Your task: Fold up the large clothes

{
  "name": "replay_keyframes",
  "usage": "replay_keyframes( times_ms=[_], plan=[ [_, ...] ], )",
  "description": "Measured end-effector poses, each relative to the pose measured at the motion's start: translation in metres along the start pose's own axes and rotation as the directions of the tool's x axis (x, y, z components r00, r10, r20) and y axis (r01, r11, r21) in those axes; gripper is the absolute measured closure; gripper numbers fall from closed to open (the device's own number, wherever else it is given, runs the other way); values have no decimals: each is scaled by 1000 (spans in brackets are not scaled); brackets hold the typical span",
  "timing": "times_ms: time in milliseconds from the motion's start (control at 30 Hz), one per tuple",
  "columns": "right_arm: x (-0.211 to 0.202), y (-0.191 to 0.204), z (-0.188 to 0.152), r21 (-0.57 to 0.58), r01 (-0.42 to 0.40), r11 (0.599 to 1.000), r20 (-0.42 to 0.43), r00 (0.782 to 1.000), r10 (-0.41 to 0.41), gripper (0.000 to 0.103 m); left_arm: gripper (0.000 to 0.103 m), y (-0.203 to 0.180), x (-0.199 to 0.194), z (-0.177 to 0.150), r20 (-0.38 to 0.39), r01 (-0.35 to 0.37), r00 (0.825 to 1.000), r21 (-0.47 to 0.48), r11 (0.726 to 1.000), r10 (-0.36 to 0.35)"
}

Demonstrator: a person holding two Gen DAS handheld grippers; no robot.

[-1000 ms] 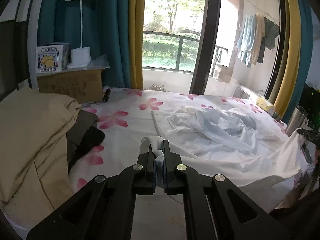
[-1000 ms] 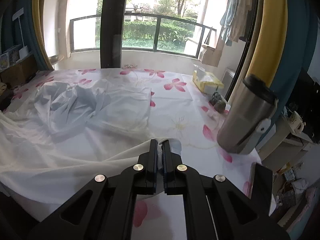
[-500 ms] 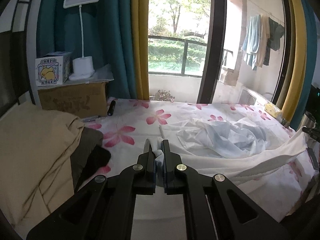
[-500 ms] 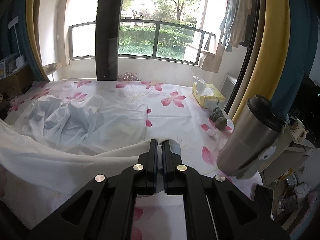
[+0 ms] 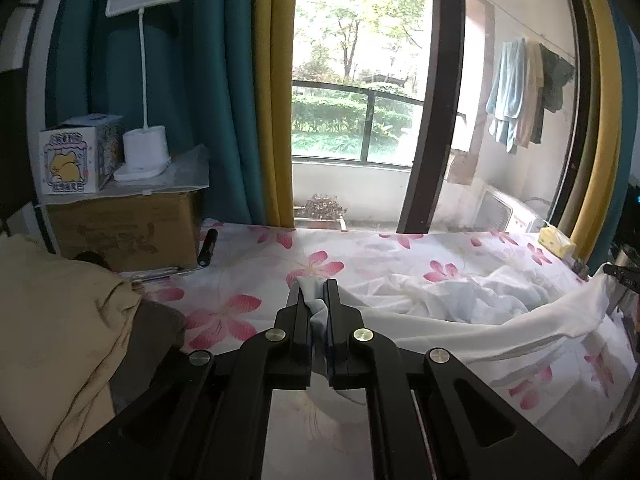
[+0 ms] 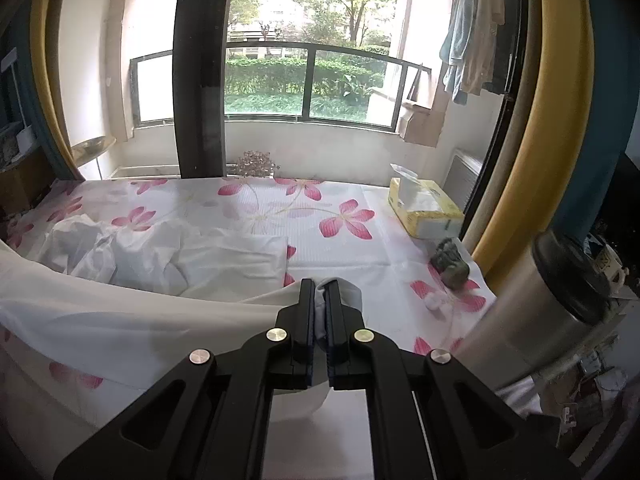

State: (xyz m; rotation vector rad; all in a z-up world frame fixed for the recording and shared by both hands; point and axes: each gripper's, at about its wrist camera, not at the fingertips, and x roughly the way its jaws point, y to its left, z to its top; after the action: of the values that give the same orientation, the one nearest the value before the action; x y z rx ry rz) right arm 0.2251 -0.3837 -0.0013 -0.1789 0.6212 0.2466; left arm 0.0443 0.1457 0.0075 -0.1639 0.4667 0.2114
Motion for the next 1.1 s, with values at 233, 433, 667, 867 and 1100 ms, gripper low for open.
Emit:
replay_keyframes(
  times_ms=[233, 433, 667, 867, 1100],
  plan=[
    [28, -3, 17, 20, -5, 1000, 3, 1000, 5, 99, 97, 11, 45, 4, -42, 18, 999, -46, 999, -20],
    [54, -4, 25, 42, -13, 999, -11, 1000, 13, 99, 97, 19, 83, 5, -90, 9, 996, -62, 998, -15],
    [84, -5, 43, 47, -34, 998, -19, 999, 35, 99, 97, 21, 115, 15, -106, 13, 994, -56, 998, -19],
    [106, -4, 54, 56, -62, 996, -30, 997, 64, 99, 97, 22, 139, 21, -114, 15, 993, -70, 997, -23],
    [127, -2, 59, 76, -84, 994, -58, 994, 89, 98, 97, 20, 165, 18, -139, 20, 990, -79, 997, -30]
  ],
)
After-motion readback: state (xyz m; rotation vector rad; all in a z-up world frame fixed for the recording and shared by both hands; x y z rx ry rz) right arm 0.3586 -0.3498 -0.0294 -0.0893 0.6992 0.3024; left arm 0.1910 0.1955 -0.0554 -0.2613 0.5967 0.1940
